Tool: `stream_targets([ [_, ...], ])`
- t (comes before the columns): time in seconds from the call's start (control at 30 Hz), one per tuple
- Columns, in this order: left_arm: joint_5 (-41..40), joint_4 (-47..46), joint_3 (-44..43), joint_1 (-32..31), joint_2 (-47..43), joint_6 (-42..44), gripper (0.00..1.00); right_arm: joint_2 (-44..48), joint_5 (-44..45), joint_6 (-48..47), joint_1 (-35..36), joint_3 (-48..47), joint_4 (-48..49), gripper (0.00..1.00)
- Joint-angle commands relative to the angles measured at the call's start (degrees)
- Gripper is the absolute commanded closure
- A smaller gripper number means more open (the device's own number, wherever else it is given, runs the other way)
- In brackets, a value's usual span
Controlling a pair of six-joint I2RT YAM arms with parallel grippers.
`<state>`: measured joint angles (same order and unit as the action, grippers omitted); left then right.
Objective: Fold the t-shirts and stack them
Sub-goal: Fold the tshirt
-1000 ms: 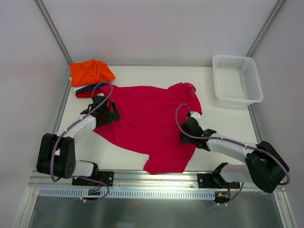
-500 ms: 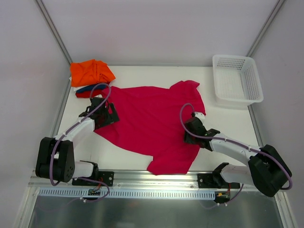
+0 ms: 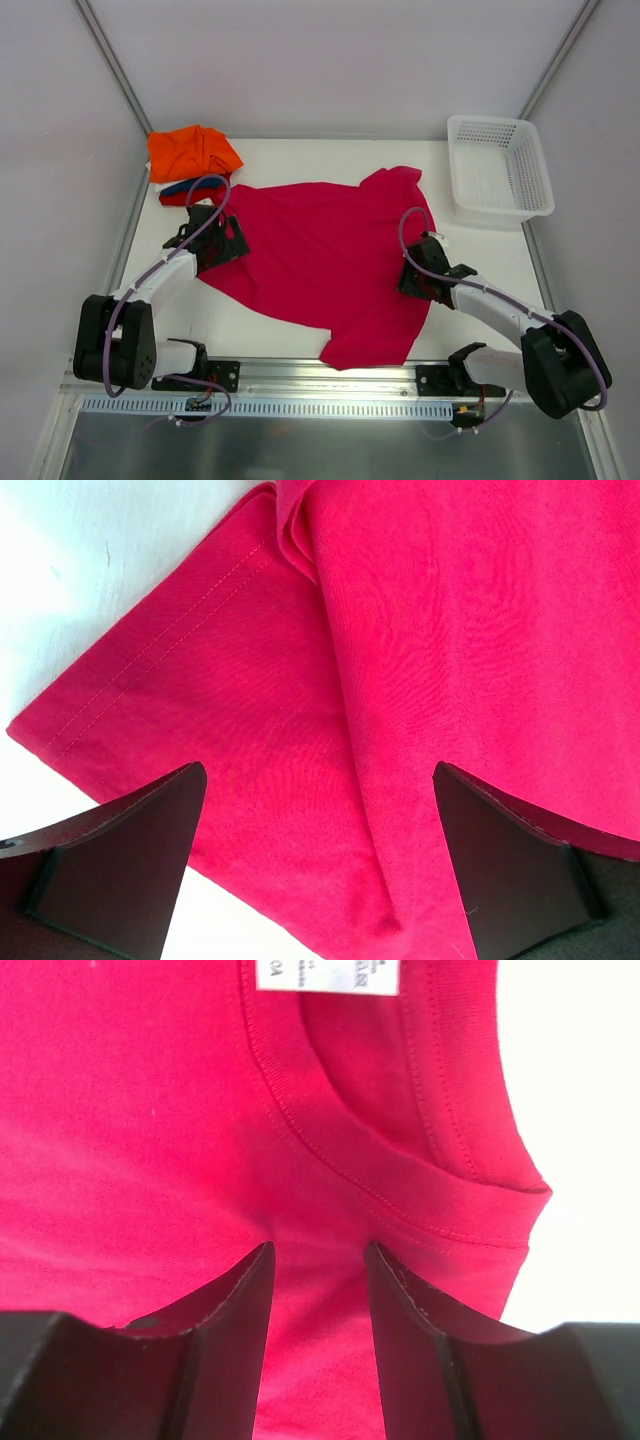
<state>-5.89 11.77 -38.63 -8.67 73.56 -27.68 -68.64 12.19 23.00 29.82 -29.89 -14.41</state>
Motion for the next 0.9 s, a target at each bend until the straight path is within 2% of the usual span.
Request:
stream_targets([
  [0.0,1.2,-0.5,0.2,0.8,-1.7,0.3,0.01,1.4,-4.1,0.0,-3.5,0.1,-0.6,0.55],
  [0.17,1.7,-0.6,0.1,1.3,-2.4,0.6,0.01,1.5,-8.7,-0.9,-8.2,0.4,1.0,0.55],
  [0.63,2.6,-0.6,-0.1,2.0,-2.7,1.0,0.01,-3.3,-13.6,-5.4,-15.2,-1.3,2.3,0.54],
  [0.87,3.3,-0.9,-0.7,2.2,-2.0,1.2,0.01,-5.8,-14.9,-8.1,-22.3,-2.4,2.3,0.54],
])
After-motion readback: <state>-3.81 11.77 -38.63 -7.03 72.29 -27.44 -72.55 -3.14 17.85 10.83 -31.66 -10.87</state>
